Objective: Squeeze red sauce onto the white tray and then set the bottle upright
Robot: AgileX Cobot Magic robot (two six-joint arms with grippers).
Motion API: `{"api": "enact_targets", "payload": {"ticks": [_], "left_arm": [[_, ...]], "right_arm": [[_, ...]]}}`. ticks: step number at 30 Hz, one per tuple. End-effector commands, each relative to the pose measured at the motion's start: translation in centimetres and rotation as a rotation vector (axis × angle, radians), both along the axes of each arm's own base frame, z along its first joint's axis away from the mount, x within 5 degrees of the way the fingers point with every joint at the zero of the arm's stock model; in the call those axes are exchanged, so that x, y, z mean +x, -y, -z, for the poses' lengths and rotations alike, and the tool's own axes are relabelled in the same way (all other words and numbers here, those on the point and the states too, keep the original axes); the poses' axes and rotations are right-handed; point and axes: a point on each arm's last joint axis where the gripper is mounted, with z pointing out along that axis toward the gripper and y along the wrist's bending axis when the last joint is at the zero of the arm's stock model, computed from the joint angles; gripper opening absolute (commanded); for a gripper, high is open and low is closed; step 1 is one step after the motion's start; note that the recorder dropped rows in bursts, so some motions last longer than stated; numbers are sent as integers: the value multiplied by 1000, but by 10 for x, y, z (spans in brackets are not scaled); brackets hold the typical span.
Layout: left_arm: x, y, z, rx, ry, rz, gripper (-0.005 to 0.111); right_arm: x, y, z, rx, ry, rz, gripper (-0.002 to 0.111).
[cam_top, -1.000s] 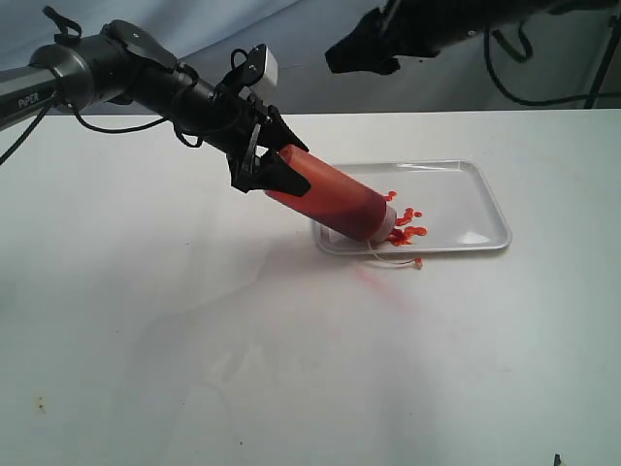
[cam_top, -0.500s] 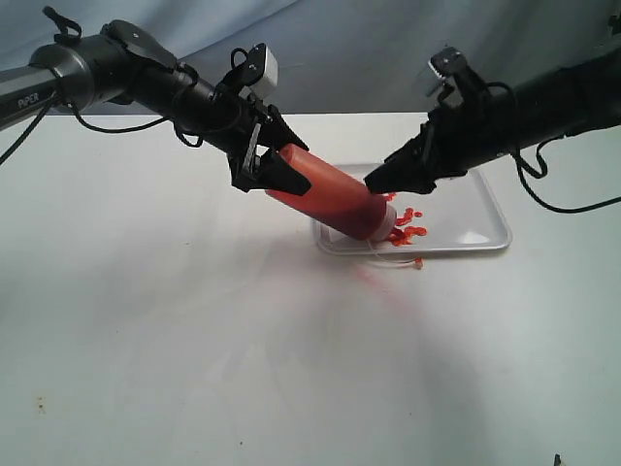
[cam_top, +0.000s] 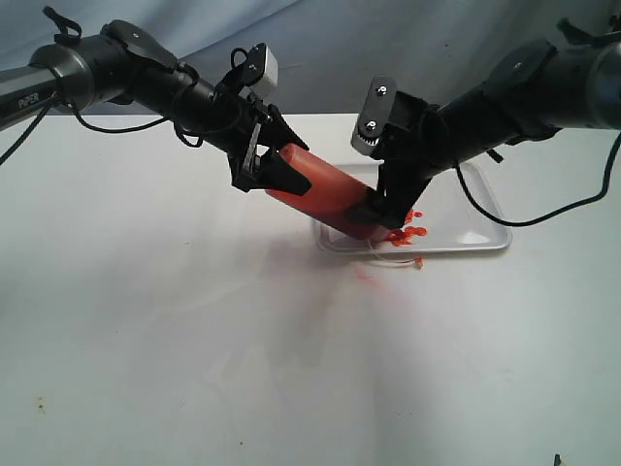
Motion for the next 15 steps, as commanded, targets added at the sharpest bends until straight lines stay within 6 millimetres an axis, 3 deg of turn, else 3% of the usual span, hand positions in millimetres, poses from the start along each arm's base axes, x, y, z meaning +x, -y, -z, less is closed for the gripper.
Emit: {"api": "enact_targets", "payload": {"ticks": [1, 6, 12, 15], "left_arm": [[0, 4, -10, -47, 12, -10, 0], [0, 4, -10, -47, 12, -10, 0], [-1, 4, -10, -48, 11, -9, 0], [-1, 4, -10, -48, 11, -9, 0]], "right_arm": [[1, -11, -4, -60, 107, -16, 97], [2, -15, 2, -30, 93, 15, 97], [7, -19, 43, -55, 23, 31, 97], [12, -17, 53, -55, 40, 86, 97]]}}
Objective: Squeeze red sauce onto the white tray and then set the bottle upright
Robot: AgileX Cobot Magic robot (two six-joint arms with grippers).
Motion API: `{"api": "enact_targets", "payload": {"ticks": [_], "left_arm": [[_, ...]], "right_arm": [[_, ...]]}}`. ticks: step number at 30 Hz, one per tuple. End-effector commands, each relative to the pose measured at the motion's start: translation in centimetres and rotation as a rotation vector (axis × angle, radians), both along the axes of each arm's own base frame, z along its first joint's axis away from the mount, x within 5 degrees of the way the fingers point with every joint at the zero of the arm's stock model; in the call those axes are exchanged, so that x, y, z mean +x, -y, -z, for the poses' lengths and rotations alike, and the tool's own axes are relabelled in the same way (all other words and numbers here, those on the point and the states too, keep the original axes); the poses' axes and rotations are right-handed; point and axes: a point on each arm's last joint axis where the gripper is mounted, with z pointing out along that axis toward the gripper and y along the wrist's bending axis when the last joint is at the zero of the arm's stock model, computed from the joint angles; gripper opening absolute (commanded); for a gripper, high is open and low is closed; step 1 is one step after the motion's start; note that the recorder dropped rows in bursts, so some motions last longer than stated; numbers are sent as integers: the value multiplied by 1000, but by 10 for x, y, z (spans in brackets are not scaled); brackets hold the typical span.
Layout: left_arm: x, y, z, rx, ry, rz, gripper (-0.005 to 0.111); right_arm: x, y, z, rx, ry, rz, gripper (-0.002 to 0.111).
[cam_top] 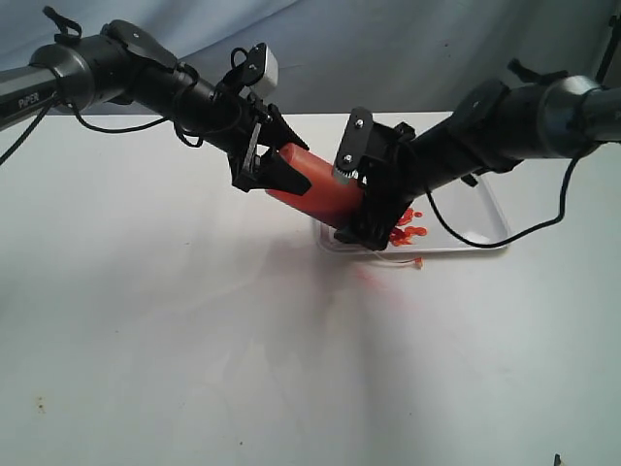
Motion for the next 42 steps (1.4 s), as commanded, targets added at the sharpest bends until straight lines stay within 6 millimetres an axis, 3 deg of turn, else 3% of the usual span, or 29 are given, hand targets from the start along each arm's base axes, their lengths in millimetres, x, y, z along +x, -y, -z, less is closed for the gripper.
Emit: {"api": "enact_targets", "payload": {"ticks": [1, 7, 9, 11, 17, 23, 34, 37, 42], "left_arm": [[-1, 4, -10, -48, 9, -5, 0], [-1, 4, -10, -48, 9, -5, 0], [-1, 4, -10, -48, 9, -5, 0], [-1, 4, -11, -48, 8, -4, 0], [-2, 4, -11, -49, 4, 1, 0], [-3, 3, -21, -54, 26, 1, 1], [-15, -2, -76, -30, 143, 21, 14], [-18, -4, -87, -7, 173, 25, 21], [-21, -8, -94, 45, 175, 9, 35]], "right_arm": [[6, -1, 12, 14, 20, 72, 97], [7, -2, 22, 40, 2, 103, 95], [10, -1, 24, 36, 19, 125, 86], [11, 0, 24, 29, 31, 137, 68], [14, 2, 15, 28, 74, 157, 0], [12, 2, -24, 65, 153, 165, 0], [-6, 13, -102, -43, 335, 57, 0], [-12, 20, -114, -134, 344, 47, 0], [-18, 27, -117, -317, 344, 49, 0]]}}
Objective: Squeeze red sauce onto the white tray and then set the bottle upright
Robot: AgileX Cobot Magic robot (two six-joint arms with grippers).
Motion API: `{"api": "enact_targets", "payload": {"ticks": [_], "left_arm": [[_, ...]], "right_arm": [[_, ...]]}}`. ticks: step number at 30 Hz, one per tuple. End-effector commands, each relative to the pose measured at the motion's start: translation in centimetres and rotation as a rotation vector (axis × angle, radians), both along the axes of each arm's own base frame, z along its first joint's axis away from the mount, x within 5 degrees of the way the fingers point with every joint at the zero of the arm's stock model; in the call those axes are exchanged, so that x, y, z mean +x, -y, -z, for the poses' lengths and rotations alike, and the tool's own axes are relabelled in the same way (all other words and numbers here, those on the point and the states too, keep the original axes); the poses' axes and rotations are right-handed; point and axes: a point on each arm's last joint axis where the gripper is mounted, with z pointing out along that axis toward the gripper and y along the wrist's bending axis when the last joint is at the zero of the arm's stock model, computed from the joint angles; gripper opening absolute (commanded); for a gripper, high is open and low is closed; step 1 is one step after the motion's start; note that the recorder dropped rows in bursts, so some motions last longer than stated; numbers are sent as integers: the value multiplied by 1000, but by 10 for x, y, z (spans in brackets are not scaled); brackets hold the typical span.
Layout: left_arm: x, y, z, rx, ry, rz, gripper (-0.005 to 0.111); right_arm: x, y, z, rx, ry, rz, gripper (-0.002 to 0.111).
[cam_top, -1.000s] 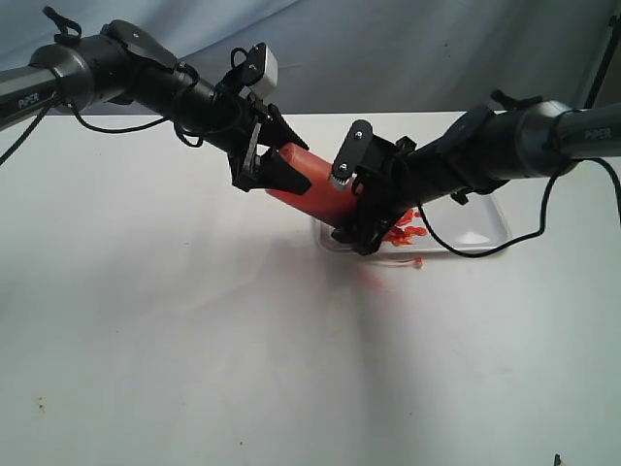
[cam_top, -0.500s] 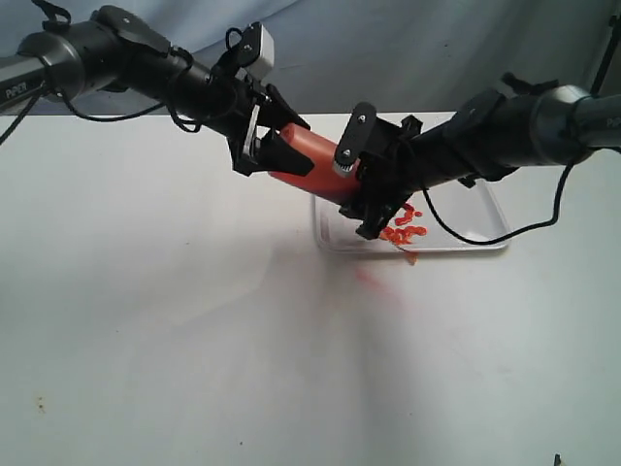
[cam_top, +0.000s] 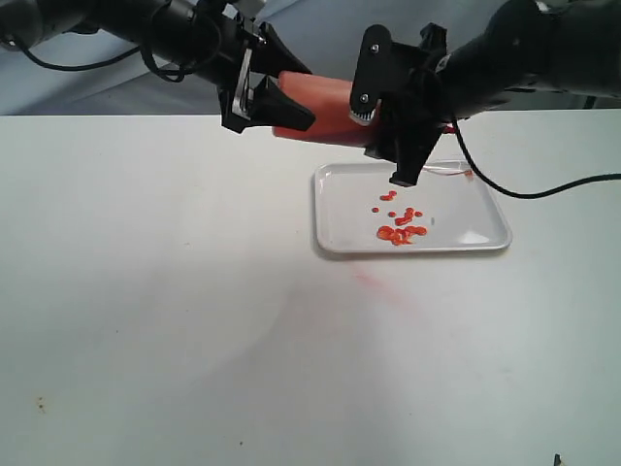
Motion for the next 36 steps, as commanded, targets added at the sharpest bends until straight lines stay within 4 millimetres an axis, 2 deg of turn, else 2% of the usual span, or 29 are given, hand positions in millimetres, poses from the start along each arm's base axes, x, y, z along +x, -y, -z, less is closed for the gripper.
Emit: {"api": "enact_targets", "payload": {"ticks": [1, 4, 8, 17, 24, 30, 36], "left_arm": [[-5, -8, -6, 93, 2, -4, 40], [-4, -8, -6, 96, -23, -23, 51], [-4, -11, -3, 132, -61, -61, 58], [-4, -13, -1, 152, -107, -105, 58], [-3, -18, 5, 219, -163, -172, 58], [-1, -18, 11, 222, -208, -204, 58], [-6, -24, 36, 253, -260, -176, 58]], "right_arm": [[-3, 5, -13, -142, 59, 51, 0], [-7, -8, -15, -232, 116, 12, 0], [-11, -24, -22, -305, 227, -11, 0], [-14, -38, -28, -380, 325, -50, 0], [-25, -63, -33, -498, 427, -177, 0], [-31, -76, -36, -577, 503, -258, 0], [-34, -84, -40, -632, 571, -331, 0]]}}
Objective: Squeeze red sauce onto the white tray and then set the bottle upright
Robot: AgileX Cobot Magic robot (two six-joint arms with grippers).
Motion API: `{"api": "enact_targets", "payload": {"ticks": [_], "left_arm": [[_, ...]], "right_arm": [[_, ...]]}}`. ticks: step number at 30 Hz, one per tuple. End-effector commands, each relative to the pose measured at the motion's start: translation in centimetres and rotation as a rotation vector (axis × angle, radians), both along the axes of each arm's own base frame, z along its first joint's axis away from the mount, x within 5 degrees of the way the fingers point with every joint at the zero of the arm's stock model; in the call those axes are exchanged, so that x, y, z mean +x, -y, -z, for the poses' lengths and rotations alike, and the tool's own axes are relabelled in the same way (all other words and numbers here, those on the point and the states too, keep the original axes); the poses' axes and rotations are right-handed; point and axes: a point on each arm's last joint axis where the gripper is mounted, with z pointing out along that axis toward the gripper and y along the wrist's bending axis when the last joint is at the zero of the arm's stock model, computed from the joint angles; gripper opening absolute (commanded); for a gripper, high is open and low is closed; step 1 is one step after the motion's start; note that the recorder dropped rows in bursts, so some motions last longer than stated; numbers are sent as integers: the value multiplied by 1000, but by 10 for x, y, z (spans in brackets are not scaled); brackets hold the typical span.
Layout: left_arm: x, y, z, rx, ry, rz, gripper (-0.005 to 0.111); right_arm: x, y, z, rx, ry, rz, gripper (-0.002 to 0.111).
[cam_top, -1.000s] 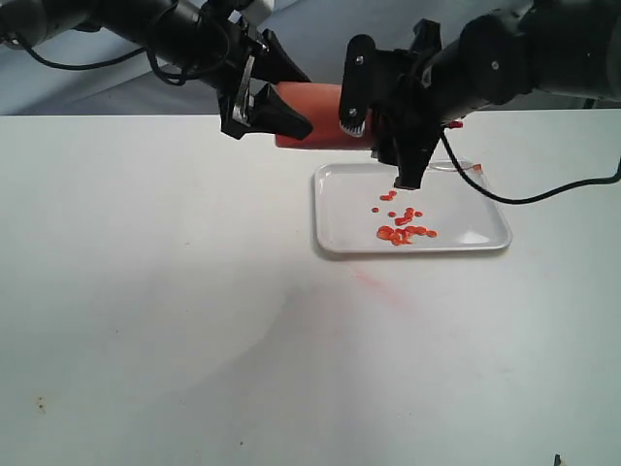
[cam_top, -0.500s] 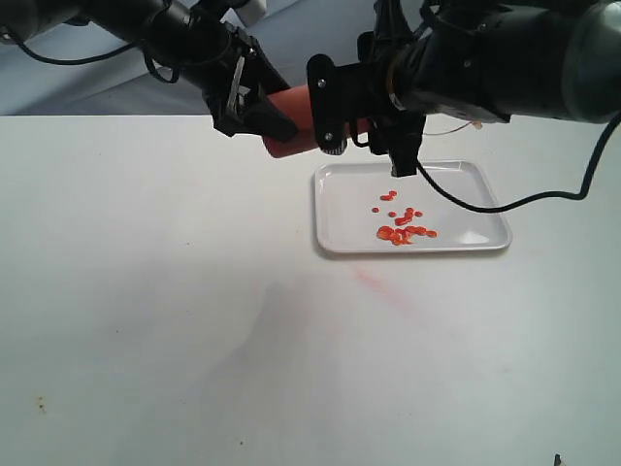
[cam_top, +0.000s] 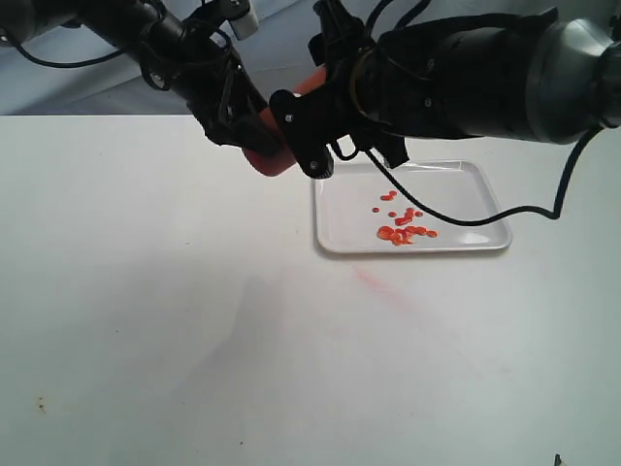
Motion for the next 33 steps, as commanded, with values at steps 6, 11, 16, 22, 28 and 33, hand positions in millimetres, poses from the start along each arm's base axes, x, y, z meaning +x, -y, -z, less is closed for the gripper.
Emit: {"api": "enact_targets", "payload": {"ticks": [6, 11, 16, 22, 28, 33], "left_arm": [[-2, -29, 38, -88, -125, -40, 57], [-8, -46, 59, -147, -225, -102, 57], [-20, -52, 76, -147, -263, -79, 57], [-35, -70, 89, -156, -316, -101, 57], [-47, -97, 92, -176, -328, -140, 57], [-63, -119, 104, -216, -372, -190, 57]], "right_arm": [[-9, -19, -15, -6, 70, -167, 0], [-16, -43, 6, -42, 43, -272, 0], [-23, -67, 35, -110, 17, -341, 0], [-31, -88, 43, -47, -10, -425, 0], [-41, -122, 42, -21, 13, -497, 0], [-51, -151, 61, -83, 30, -578, 0]]}}
